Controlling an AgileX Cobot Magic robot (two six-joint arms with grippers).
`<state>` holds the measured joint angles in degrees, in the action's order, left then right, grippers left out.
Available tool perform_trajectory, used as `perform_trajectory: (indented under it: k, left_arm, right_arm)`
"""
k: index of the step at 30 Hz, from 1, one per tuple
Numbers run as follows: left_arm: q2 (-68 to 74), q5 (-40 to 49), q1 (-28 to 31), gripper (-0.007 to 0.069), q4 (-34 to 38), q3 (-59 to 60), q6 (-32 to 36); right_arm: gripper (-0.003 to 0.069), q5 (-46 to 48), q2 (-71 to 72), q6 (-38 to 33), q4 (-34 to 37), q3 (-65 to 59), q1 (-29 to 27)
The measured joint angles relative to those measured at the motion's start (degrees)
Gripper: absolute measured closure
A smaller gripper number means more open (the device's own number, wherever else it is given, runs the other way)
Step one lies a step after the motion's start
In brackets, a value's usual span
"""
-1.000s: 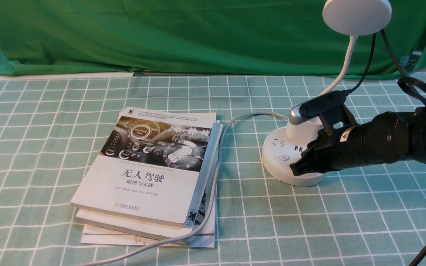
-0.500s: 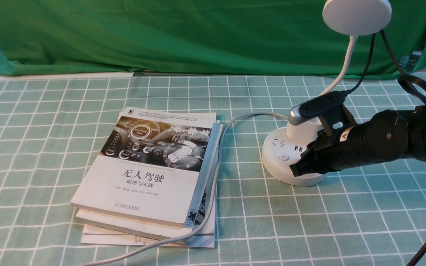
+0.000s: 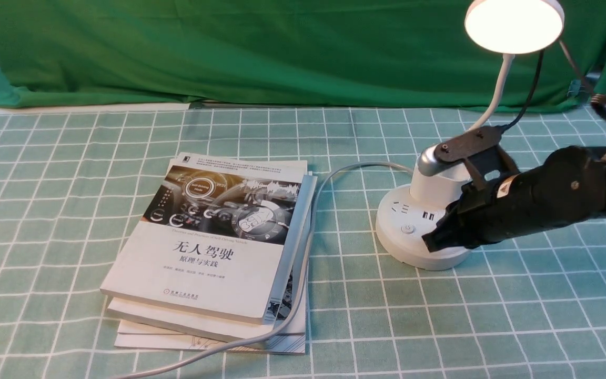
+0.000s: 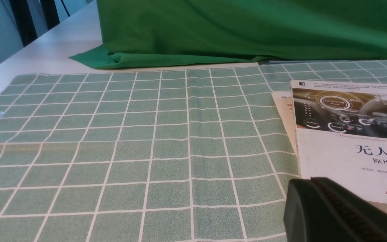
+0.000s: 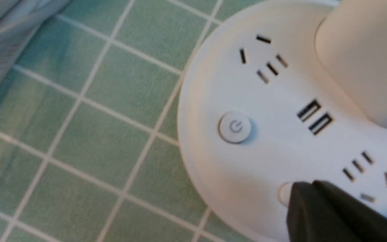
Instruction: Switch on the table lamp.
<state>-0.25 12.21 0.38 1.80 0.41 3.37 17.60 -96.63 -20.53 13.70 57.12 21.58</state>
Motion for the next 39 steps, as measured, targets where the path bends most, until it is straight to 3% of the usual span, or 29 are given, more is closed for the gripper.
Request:
perform_trajectory:
  k: [20,35,39]
  left_arm:
    - [0.0,0.0,0.0,0.0603,0.0,0.0,0.0]
    - [0.0,0.0,0.0,0.0603,0.0,0.0,0.0]
    - [0.0,0.0,0.0,0.0603,0.0,0.0,0.0]
  right_arm:
    - [0.0616,-5.38,66.98,8.44,-0.18,-31.04,-0.52]
    - [0.0586,-4.64,89.87,8.72,-0.6,-42.39,-0.68]
    - [0.0575,-4.47,94.31,9.89,-5.72,-44.93,-4.14]
